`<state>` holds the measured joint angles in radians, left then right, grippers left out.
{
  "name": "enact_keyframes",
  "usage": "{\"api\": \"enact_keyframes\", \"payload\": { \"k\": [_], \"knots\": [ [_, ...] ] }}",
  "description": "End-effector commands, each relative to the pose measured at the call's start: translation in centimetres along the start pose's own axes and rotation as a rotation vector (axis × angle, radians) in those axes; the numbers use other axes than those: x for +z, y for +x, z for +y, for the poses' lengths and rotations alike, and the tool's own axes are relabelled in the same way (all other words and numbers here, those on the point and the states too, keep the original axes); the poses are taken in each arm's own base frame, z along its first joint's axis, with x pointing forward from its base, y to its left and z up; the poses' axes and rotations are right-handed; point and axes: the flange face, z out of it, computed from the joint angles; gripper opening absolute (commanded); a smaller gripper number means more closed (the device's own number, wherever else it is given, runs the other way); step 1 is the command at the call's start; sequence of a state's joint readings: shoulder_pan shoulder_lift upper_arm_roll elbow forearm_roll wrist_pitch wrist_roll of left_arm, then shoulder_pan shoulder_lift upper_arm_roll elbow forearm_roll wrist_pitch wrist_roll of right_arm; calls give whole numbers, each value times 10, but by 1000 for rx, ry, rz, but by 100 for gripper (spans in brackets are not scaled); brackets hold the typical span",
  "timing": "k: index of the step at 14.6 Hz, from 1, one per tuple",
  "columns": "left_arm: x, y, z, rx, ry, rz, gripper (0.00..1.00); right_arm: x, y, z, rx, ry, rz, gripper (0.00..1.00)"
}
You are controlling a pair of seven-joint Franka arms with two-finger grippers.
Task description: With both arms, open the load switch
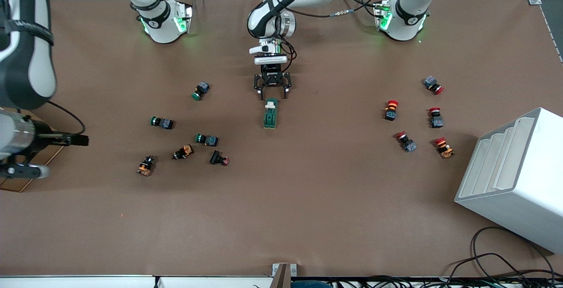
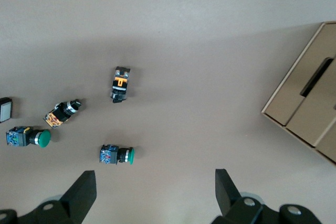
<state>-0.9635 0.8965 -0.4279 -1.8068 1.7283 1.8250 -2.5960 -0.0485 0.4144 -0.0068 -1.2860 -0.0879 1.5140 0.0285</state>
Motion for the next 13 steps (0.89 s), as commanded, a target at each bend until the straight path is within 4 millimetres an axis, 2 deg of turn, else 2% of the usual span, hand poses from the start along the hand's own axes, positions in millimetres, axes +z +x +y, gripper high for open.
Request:
{"api": "enact_keyframes", "payload": {
  "k": [1, 3, 4, 6, 7, 8, 10, 13],
  "knots": [
    [6, -20, -1, -32, -14, -22, 100, -41, -15, 8, 3, -12, 24, 100],
    [6, -20, -1, -32, -14, -21, 100, -66, -27, 22, 6, 4, 11, 100],
    [6, -20, -1, -32, -14, -21, 100, -67, -29, 20, -16, 12, 1, 100],
    [6, -20, -1, -31, -16, -20, 100, -63, -39, 5, -33, 47, -79, 100],
    [6, -20, -1, -31, -15, -21, 100, -70, -45, -4, -51, 53, -76, 100],
    [6, -20, -1, -31, -16, -20, 100, -80, -52, -5, -56, 65, -56, 100],
    [7, -19, 0, -31, -15, -20, 100, -87, -59, 2, -58, 108, -52, 100],
    [6, -19, 0, -31, -16, -19, 100, -89, -72, 9, -48, 109, -64, 100]
  ]
}}
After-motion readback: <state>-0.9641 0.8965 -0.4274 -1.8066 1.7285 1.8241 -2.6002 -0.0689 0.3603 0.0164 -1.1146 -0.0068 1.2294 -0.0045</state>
